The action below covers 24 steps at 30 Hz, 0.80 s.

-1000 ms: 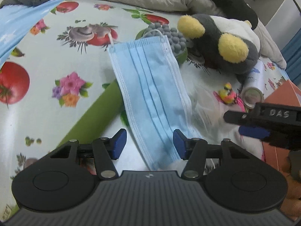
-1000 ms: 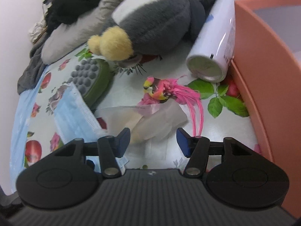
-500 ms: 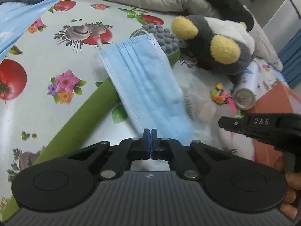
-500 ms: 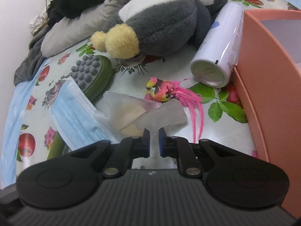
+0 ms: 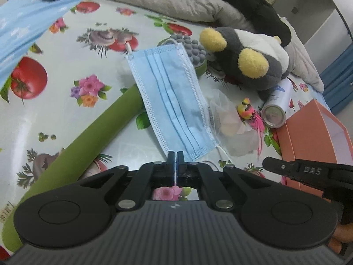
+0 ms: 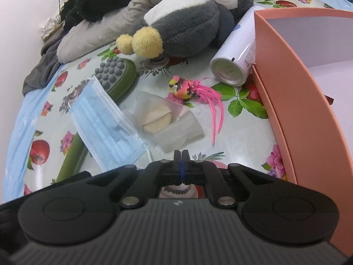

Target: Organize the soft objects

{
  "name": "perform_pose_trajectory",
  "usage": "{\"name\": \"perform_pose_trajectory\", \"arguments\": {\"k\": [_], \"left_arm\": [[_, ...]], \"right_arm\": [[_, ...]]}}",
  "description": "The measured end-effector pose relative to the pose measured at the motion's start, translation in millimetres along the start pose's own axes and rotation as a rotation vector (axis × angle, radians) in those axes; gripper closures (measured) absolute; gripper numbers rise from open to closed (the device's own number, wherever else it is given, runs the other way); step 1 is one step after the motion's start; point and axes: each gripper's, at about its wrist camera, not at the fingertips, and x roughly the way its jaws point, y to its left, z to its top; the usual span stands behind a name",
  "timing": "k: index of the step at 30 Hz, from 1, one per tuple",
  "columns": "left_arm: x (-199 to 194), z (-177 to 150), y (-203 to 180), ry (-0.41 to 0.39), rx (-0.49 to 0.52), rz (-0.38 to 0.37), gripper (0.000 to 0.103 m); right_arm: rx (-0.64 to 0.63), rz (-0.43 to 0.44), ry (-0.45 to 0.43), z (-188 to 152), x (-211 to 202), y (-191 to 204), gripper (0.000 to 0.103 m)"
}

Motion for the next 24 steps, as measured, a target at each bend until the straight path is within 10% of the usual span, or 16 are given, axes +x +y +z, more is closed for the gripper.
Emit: {"name": "perform_pose_trajectory", "arguments": {"k": [3, 6, 7, 8, 18, 22, 24], "left_arm": [[8.5, 5.1, 4.5, 0.0, -0.018, 0.023, 0.096], [14.2, 9.9, 9.6, -0.029, -0.043, 0.019, 0.05], [15.4, 10.4, 10.8, -0.051, -0.048, 0.026, 0.048], [18.3, 11.5, 11.2, -0.063, -0.048, 0.038, 0.048], [50.0, 30.4, 8.9, -0.074, -0.033, 0.065, 0.052], [56.3, 34.3, 6.8, -0.062, -0.017, 0.104, 0.098], [56.6, 34.7, 7.9, -0.052, -0.02, 0.089, 0.102]], "right_arm": [[0.032, -0.007, -0.011, 5.9, 3.8, -4.8, 0.096], [0.039, 0.0, -0.003, 14.2, 12.4, -8.1, 0.087], [0.045, 0.0, -0.01, 16.3, 15.1, -9.2, 0.067], [0.051, -0.002, -0.02, 17.9, 17.0, -10.4, 0.053], [0.073, -0.032, -0.02, 29.9, 51.9, -12.1, 0.053], [0.021, -0.039, -0.012, 27.9, 57.4, -3.4, 0.07], [-0.013, -0.055, -0.023, 27.5, 54.3, 1.9, 0.076]]}}
